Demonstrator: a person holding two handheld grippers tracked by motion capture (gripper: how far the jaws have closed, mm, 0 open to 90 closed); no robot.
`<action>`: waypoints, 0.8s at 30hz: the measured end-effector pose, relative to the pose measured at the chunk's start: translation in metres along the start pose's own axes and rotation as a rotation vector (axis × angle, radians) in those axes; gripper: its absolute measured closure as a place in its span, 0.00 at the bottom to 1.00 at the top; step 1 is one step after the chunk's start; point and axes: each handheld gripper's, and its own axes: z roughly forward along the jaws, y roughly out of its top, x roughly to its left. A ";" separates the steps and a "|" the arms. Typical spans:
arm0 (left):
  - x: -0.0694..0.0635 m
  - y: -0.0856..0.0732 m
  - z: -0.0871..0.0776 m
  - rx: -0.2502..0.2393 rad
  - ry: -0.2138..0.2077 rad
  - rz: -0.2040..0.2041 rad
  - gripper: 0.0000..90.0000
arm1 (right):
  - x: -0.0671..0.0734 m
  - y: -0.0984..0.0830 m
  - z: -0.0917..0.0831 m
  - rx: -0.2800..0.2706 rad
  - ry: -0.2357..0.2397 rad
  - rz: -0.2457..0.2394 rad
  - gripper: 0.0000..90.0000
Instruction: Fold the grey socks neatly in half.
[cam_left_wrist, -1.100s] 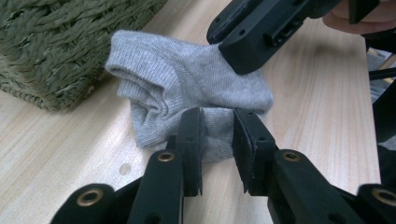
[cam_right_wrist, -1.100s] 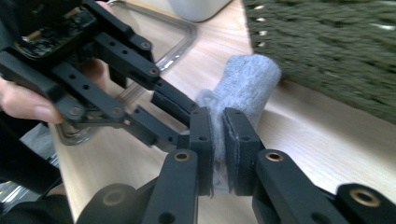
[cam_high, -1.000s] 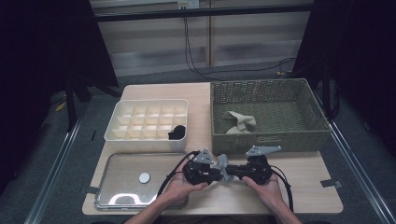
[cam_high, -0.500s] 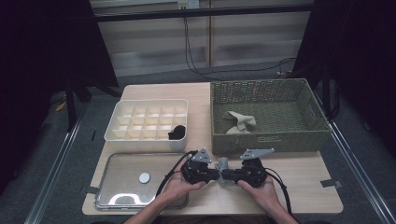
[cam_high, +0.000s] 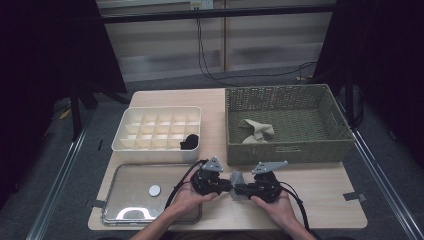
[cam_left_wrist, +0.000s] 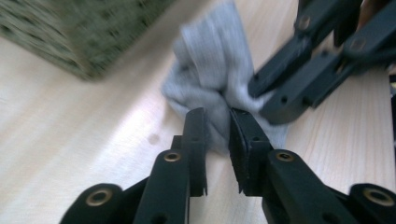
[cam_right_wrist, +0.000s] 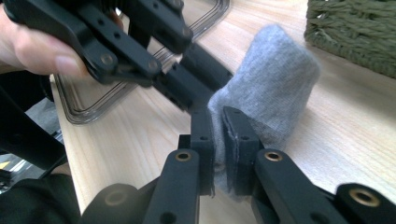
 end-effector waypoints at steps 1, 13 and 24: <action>0.002 0.001 -0.004 -0.030 -0.003 -0.011 0.84 | 0.000 0.000 0.000 0.000 0.000 -0.003 0.92; 0.011 0.034 0.001 -0.067 -0.051 -0.067 0.52 | 0.003 0.000 0.003 -0.001 0.006 -0.014 0.92; 0.029 0.018 0.007 0.004 -0.055 -0.111 0.54 | 0.004 -0.001 0.004 0.007 0.004 -0.030 0.92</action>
